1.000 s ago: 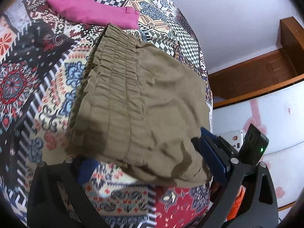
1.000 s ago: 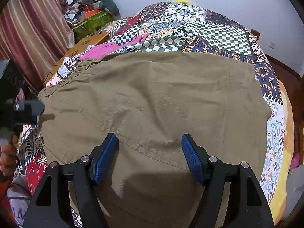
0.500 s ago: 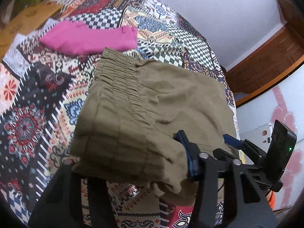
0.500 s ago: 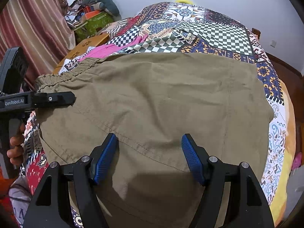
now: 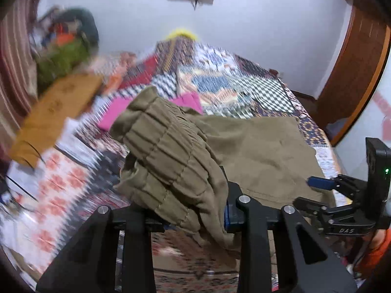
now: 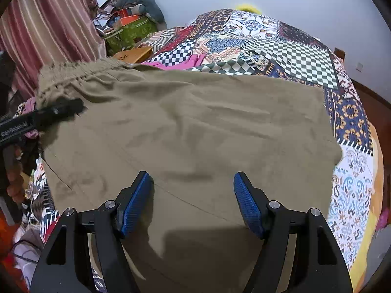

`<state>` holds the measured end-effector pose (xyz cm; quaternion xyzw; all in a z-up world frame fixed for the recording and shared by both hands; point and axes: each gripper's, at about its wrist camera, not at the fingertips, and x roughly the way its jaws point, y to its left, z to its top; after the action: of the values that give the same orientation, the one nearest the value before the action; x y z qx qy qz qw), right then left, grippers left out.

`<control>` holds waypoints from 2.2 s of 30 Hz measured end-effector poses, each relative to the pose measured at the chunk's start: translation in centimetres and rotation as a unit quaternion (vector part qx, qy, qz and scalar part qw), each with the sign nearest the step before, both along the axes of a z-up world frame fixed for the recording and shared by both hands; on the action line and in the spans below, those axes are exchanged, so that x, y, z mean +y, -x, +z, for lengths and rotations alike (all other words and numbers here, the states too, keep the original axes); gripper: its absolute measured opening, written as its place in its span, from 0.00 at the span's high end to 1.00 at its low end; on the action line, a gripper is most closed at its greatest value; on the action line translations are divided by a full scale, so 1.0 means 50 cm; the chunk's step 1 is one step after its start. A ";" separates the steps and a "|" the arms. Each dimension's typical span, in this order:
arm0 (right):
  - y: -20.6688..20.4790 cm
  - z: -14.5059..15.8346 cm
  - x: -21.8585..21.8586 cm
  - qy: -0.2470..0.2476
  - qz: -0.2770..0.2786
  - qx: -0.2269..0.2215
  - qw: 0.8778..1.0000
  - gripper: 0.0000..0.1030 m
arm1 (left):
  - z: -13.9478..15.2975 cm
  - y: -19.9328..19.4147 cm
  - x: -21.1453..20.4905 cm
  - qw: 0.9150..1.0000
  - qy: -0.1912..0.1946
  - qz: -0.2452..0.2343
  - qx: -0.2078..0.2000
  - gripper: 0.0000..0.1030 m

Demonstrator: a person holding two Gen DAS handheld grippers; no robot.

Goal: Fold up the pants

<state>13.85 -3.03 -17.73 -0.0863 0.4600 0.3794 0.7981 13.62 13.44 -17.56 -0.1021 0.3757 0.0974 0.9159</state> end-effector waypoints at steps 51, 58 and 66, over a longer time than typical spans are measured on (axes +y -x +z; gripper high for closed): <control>-0.017 0.058 -0.223 -0.039 -0.150 -0.022 0.988 0.35 | 0.023 -0.103 -0.299 0.971 -0.002 -0.237 0.029 0.77; -0.020 0.065 -0.257 -0.044 -0.171 -0.027 0.984 0.35 | -0.017 -0.116 -0.319 0.965 0.029 -0.252 0.068 0.77; -0.017 0.073 -0.274 -0.047 -0.178 -0.033 0.982 0.35 | -0.041 -0.121 -0.344 0.962 0.020 -0.254 0.104 0.71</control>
<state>14.68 -16.73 -14.10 0.0225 0.4234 0.2496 0.8706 19.68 -3.76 -19.60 -0.0110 0.4840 -0.1354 0.8645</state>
